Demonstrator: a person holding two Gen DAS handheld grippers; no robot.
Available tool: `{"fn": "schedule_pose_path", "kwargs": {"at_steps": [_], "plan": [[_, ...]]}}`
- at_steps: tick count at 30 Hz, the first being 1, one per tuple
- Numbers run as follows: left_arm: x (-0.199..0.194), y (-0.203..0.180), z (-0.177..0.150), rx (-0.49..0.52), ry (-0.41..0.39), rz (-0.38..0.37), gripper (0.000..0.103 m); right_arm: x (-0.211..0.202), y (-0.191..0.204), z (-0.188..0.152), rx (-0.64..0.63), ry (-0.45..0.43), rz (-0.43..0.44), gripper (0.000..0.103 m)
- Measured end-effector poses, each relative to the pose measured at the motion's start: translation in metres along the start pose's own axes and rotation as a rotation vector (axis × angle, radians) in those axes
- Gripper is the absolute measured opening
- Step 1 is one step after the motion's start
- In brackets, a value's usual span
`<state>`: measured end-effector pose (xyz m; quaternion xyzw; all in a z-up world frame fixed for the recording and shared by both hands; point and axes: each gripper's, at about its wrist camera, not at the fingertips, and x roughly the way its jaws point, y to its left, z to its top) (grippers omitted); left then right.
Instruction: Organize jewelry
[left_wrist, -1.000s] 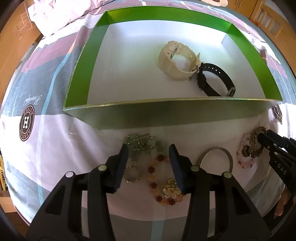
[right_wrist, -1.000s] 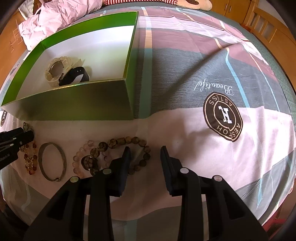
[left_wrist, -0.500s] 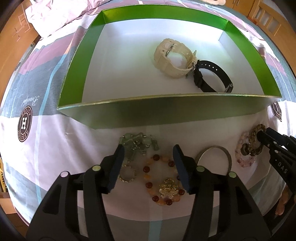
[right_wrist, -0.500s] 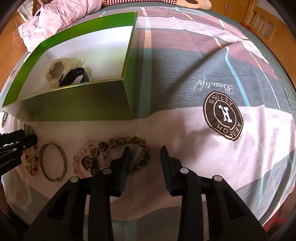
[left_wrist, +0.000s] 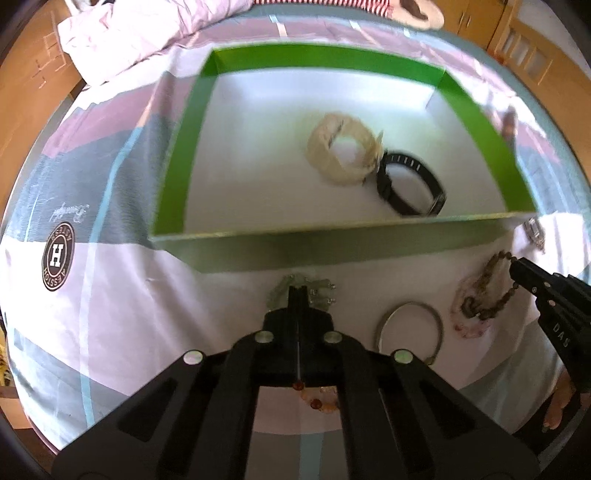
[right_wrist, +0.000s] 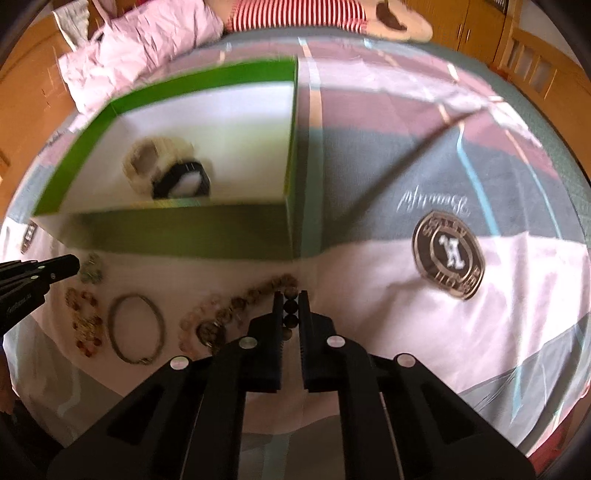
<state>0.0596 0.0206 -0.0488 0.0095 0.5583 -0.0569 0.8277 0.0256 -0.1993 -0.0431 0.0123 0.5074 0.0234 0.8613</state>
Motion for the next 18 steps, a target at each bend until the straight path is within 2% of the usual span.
{"fn": "schedule_pose_path", "kwargs": {"at_steps": [4, 9, 10, 12, 14, 15, 18], "plan": [[-0.014, 0.005, -0.001, -0.012, -0.019, -0.031, 0.0, -0.006, 0.001, 0.003, 0.001, -0.007, 0.02, 0.007], [-0.008, 0.007, -0.002, -0.016, 0.002, -0.032, 0.001, -0.001, -0.002, 0.003, 0.029, 0.01, 0.024, 0.007], [-0.003, 0.007, -0.001, -0.019, 0.009, -0.027, 0.005, 0.001, -0.002, 0.003, 0.027, 0.016, 0.025, 0.007], [0.008, 0.008, 0.0, -0.02, 0.026, -0.016, 0.028, 0.005, -0.002, 0.002, 0.022, 0.027, 0.025, 0.007], [0.015, 0.008, 0.001, -0.02, 0.031, 0.006, 0.044, 0.009, -0.001, 0.001, 0.018, 0.041, 0.026, 0.007], [0.019, 0.007, 0.001, -0.018, 0.032, 0.012, 0.048, 0.011, 0.0, 0.001, 0.017, 0.047, 0.027, 0.007], [0.026, 0.005, 0.003, -0.017, 0.051, -0.003, 0.05, 0.013, 0.0, 0.0, 0.014, 0.058, 0.024, 0.007]]}}
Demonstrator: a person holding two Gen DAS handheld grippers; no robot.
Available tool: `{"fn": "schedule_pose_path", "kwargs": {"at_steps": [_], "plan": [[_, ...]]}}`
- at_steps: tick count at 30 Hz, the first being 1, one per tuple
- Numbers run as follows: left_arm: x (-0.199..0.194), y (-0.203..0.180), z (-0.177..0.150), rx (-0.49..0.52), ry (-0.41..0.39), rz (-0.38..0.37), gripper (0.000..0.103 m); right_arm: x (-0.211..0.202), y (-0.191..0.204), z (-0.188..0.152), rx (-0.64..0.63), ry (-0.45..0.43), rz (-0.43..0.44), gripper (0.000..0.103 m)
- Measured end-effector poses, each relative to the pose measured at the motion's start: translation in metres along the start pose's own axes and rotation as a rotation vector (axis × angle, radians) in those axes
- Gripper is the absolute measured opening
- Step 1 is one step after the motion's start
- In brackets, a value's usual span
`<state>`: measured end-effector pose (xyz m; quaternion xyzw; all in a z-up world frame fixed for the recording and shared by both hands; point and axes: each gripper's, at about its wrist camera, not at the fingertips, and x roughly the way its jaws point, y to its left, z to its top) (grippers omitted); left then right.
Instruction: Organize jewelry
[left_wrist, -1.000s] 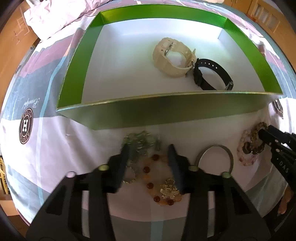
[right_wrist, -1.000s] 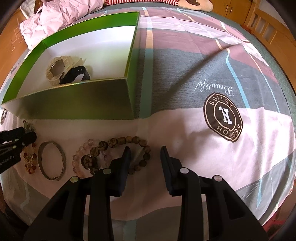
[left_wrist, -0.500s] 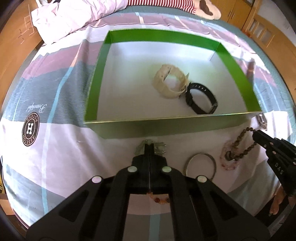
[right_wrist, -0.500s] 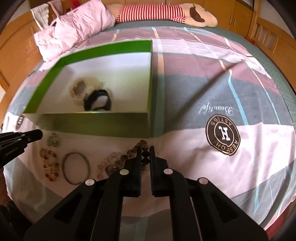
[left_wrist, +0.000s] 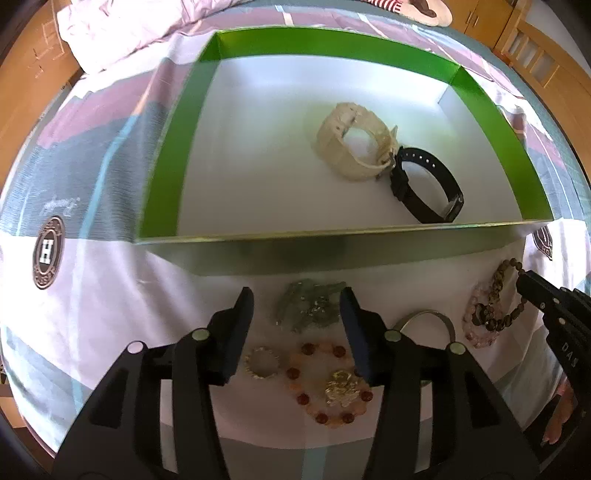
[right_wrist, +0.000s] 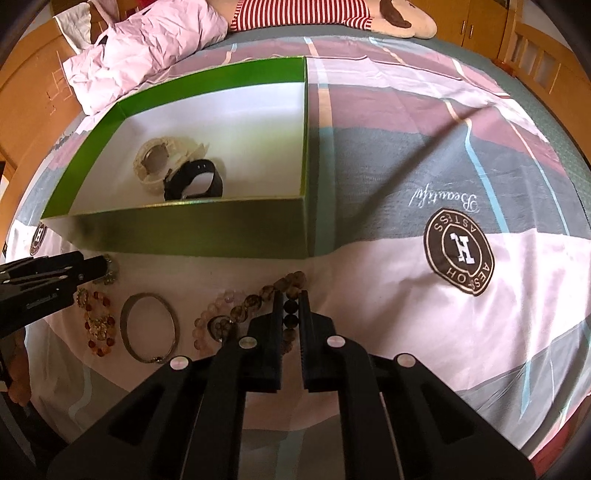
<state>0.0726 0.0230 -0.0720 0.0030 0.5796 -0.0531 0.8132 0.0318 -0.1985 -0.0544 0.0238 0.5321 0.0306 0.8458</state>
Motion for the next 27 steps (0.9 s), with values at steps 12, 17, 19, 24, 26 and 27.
{"fn": "schedule_pose_path", "kwargs": {"at_steps": [12, 17, 19, 24, 26, 27], "plan": [[0.003, 0.002, 0.002, -0.024, 0.019, -0.023, 0.006, 0.002, 0.0, 0.0, -0.005, 0.01, -0.003, 0.007], [-0.014, 0.0, 0.0, -0.015, -0.021, -0.029, 0.006, -0.006, 0.001, 0.001, -0.013, -0.03, -0.002, 0.007], [-0.023, -0.001, -0.001, -0.01, -0.04, -0.04, 0.006, -0.015, 0.002, 0.003, -0.016, -0.067, -0.005, 0.007], [-0.047, -0.001, -0.005, -0.008, -0.09, -0.079, 0.006, -0.035, -0.003, 0.008, 0.012, -0.137, 0.044, 0.007], [-0.058, 0.002, -0.007, -0.006, -0.113, -0.091, 0.006, -0.042, -0.004, 0.01, 0.022, -0.167, 0.063, 0.007], [-0.063, 0.001, -0.005, -0.003, -0.129, -0.096, 0.006, -0.044, -0.004, 0.011, 0.025, -0.178, 0.069, 0.007]]}}
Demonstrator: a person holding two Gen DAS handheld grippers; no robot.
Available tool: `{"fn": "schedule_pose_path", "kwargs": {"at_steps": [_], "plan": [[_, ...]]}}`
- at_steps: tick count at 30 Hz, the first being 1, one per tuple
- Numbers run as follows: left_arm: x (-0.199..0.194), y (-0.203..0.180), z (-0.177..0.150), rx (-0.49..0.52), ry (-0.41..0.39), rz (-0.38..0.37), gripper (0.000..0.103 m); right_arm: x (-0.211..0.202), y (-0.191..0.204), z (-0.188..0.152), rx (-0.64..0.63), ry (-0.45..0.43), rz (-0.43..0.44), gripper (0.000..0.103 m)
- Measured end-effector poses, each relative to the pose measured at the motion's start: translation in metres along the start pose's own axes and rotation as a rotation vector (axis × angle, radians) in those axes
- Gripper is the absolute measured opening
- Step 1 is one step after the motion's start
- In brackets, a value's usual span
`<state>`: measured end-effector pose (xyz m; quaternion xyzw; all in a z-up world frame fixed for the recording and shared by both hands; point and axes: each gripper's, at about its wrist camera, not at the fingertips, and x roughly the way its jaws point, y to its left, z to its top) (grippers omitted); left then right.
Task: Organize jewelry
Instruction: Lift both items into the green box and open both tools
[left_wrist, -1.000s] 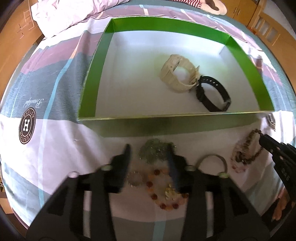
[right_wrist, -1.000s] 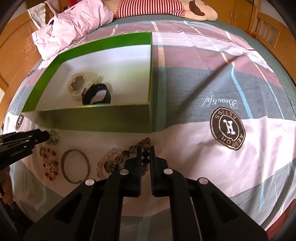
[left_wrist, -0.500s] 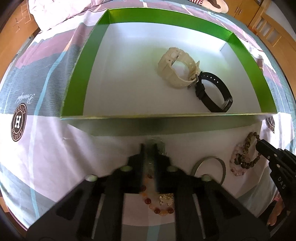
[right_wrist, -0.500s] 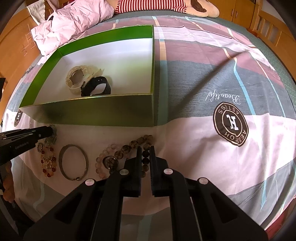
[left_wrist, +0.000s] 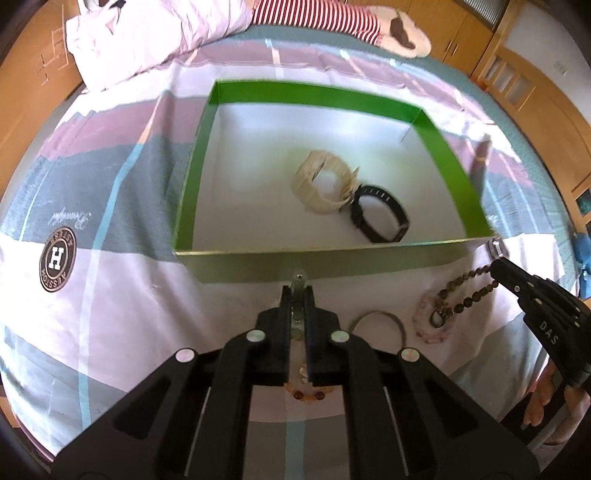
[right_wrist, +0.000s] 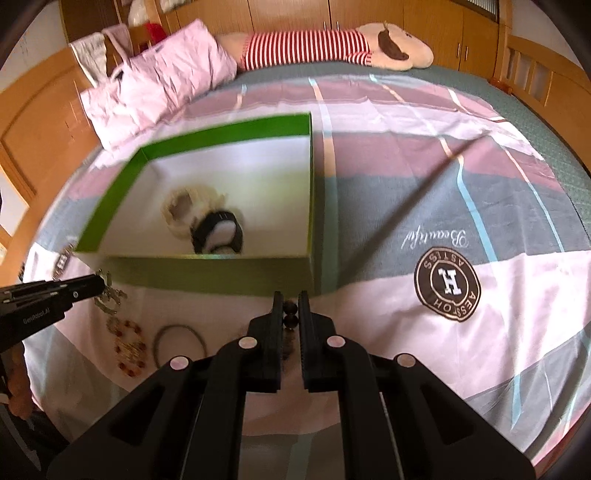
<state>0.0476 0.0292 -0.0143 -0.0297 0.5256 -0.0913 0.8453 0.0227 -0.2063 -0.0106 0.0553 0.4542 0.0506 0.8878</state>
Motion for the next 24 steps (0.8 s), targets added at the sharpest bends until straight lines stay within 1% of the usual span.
{"fn": "schedule_pose_path", "kwargs": {"at_steps": [2, 8, 12, 16, 18, 20, 22, 24], "plan": [[-0.009, -0.001, 0.0, 0.014, -0.026, -0.001, 0.006, -0.004, -0.001, 0.003, 0.007, -0.024, 0.013, 0.007], [-0.034, -0.005, 0.003, 0.05, -0.12, 0.034, 0.006, -0.023, 0.002, 0.013, 0.013, -0.074, 0.037, 0.007], [-0.045, -0.006, 0.01, 0.051, -0.166, 0.015, 0.006, -0.041, 0.013, 0.022, -0.008, -0.144, 0.053, 0.007], [-0.05, -0.003, 0.024, 0.021, -0.205, 0.002, 0.006, -0.051, 0.021, 0.037, -0.004, -0.201, 0.08, 0.007], [-0.048, 0.0, 0.033, 0.004, -0.215, -0.006, 0.006, -0.052, 0.024, 0.048, -0.005, -0.231, 0.094, 0.007], [-0.042, 0.001, 0.04, -0.004, -0.216, -0.002, 0.006, -0.047, 0.026, 0.058, -0.01, -0.245, 0.087, 0.007], [-0.031, 0.003, 0.045, 0.0, -0.205, 0.007, 0.006, -0.036, 0.025, 0.067, 0.007, -0.241, 0.082, 0.007], [-0.019, 0.008, 0.049, -0.011, -0.184, 0.021, 0.006, -0.021, 0.022, 0.073, 0.024, -0.219, 0.068, 0.007]]}}
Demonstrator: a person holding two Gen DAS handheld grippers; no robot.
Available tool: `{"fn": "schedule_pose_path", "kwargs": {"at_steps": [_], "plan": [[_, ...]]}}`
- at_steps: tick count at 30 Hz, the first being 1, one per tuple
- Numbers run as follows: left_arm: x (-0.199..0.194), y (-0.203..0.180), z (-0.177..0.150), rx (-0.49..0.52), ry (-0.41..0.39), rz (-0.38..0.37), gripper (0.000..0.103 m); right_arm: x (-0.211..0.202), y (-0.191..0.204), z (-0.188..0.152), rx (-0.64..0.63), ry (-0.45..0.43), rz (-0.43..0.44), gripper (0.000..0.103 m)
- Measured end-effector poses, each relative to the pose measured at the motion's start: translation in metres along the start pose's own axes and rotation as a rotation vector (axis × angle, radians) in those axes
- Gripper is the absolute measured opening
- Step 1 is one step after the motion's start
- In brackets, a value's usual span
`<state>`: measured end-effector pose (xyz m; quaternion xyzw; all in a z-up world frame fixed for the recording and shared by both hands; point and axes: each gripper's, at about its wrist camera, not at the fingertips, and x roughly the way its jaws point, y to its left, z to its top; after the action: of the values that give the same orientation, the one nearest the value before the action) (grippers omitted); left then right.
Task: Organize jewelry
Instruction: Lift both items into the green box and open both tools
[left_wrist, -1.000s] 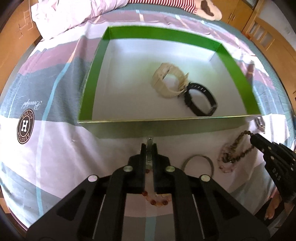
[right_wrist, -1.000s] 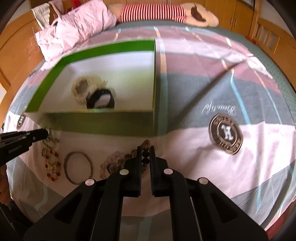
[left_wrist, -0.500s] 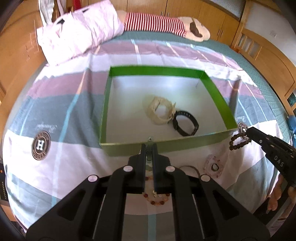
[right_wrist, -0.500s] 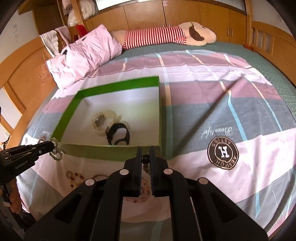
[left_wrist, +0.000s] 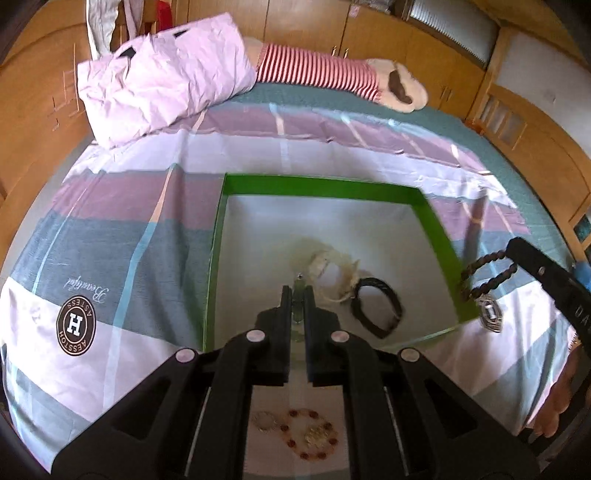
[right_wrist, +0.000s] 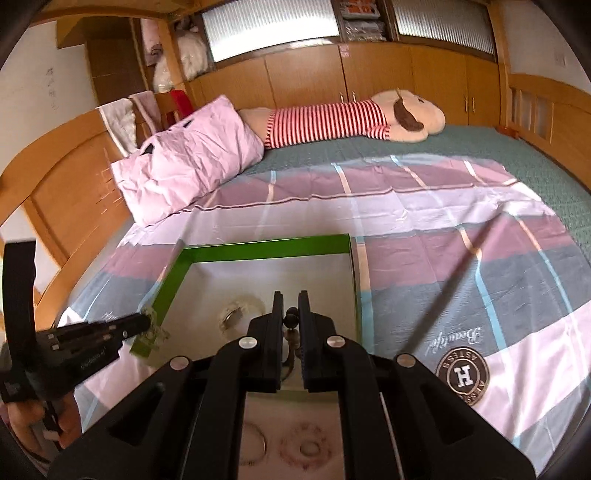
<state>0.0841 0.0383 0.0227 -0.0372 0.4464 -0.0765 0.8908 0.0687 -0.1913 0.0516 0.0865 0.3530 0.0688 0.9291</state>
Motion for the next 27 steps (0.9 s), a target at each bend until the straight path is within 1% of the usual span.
{"fn": "schedule_pose_path", "kwargs": {"at_steps": [3, 5, 6, 7, 8, 9, 13, 16, 17, 19, 23, 25, 27], "plan": [[0.019, 0.008, 0.0, -0.038, 0.052, 0.002, 0.006, 0.018, -0.003, -0.002, -0.006, 0.042, -0.011, 0.007], [0.026, 0.008, 0.0, -0.034, 0.069, -0.003, 0.006, 0.027, -0.001, -0.006, -0.029, 0.084, -0.01, 0.009], [0.027, 0.006, 0.0, -0.028, 0.064, 0.011, 0.011, 0.03, 0.0, -0.009, -0.037, 0.101, -0.02, 0.011], [0.026, 0.005, -0.001, -0.022, 0.056, 0.021, 0.015, 0.031, 0.001, -0.011, -0.04, 0.11, -0.022, 0.021], [0.024, 0.003, -0.001, -0.012, 0.05, 0.024, 0.025, 0.029, 0.001, -0.012, -0.038, 0.114, -0.012, 0.033], [0.022, 0.001, -0.001, -0.005, 0.045, 0.022, 0.028, 0.026, 0.0, -0.013, -0.036, 0.114, -0.004, 0.037], [0.009, -0.005, -0.006, 0.031, 0.038, 0.007, 0.029, 0.006, 0.001, -0.022, -0.058, 0.148, 0.035, 0.037], [-0.004, -0.005, -0.021, 0.051, 0.065, -0.004, 0.032, 0.004, -0.001, -0.044, -0.081, 0.226, 0.029, 0.036], [-0.007, -0.004, -0.028, 0.053, 0.083, -0.022, 0.033, 0.011, -0.002, -0.055, -0.1, 0.275, 0.025, 0.032], [-0.01, -0.004, -0.038, 0.064, 0.107, -0.042, 0.036, 0.026, -0.004, -0.07, -0.134, 0.341, 0.0, 0.023], [-0.004, -0.005, -0.051, 0.097, 0.152, -0.014, 0.038, 0.052, -0.017, -0.095, -0.112, 0.446, -0.03, 0.022], [0.004, -0.003, -0.057, 0.088, 0.205, -0.011, 0.038, 0.058, -0.018, -0.1, -0.121, 0.461, -0.056, 0.022], [0.013, -0.001, -0.062, 0.068, 0.265, -0.03, 0.038, 0.064, -0.017, -0.104, -0.122, 0.48, -0.059, 0.022]]}}
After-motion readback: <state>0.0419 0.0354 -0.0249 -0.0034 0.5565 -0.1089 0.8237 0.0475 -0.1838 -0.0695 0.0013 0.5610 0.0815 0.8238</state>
